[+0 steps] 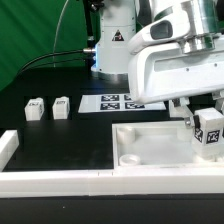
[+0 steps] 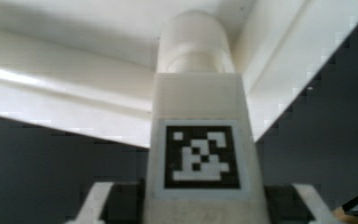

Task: Assemble one leg

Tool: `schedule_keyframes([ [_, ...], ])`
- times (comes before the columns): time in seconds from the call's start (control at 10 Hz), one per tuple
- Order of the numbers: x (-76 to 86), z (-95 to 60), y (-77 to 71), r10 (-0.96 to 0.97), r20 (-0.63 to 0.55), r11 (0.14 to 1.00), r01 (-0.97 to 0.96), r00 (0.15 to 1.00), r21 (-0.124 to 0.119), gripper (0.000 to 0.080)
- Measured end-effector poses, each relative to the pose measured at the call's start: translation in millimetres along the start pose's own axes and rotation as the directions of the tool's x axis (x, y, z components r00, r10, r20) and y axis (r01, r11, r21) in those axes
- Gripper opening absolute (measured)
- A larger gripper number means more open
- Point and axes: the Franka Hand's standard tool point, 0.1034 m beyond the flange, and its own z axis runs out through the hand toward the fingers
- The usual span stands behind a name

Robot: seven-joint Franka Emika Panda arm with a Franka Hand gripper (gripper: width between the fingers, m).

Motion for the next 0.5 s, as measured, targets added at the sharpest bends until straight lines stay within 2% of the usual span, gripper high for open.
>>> schedule_keyframes([
  [0.3,1.1,0.9,4.0,0.0,-0.053,1.0,-0.001,0.999,-0.017,0.0294],
  [0.5,1.1,0.5,3.0,-0.002,-0.063,1.0,0.0,0.998,-0.019,0.03],
])
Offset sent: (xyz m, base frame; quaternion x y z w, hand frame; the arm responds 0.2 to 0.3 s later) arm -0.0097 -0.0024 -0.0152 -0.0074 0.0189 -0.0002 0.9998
